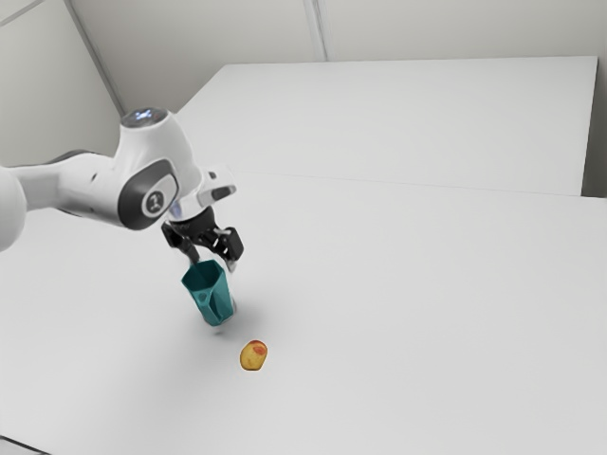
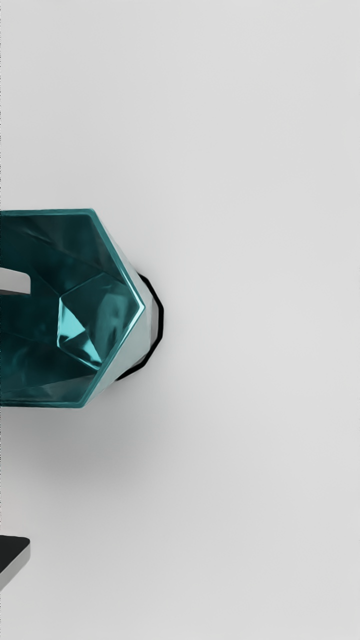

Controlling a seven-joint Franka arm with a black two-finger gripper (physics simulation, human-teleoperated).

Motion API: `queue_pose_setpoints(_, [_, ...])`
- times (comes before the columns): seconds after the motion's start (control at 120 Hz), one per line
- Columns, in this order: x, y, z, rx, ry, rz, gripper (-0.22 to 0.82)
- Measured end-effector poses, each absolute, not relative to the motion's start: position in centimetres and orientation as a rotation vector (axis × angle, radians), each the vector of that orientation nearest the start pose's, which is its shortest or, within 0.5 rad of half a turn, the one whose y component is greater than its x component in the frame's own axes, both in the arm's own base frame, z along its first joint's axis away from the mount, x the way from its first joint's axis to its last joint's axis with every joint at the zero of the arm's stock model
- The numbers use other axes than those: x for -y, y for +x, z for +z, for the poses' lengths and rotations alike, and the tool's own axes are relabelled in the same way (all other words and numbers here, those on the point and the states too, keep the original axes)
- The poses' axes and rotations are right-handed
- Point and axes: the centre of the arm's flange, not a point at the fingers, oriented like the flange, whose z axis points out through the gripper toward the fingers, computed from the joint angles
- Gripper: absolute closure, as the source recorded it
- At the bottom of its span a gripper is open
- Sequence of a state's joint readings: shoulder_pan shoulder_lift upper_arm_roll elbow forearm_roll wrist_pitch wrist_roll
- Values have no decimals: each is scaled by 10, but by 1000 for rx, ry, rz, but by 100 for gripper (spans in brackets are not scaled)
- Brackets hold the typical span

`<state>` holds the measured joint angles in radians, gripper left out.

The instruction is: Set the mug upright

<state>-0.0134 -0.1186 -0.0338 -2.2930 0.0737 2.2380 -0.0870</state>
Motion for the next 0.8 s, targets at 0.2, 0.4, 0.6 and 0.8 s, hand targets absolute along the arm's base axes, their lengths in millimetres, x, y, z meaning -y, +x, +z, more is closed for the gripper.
queue_pose_setpoints(0.2, [24, 521, 454, -3, -3076, -126, 5])
queue_pose_setpoints(0.4, [37, 543, 500, -20, -3078, -65, 3])
queue_pose_setpoints(0.6, [39, 550, 541, -11, -3077, -2, 2])
queue_pose_setpoints(0.8, [35, 551, 576, 10, -3080, 22, 2])
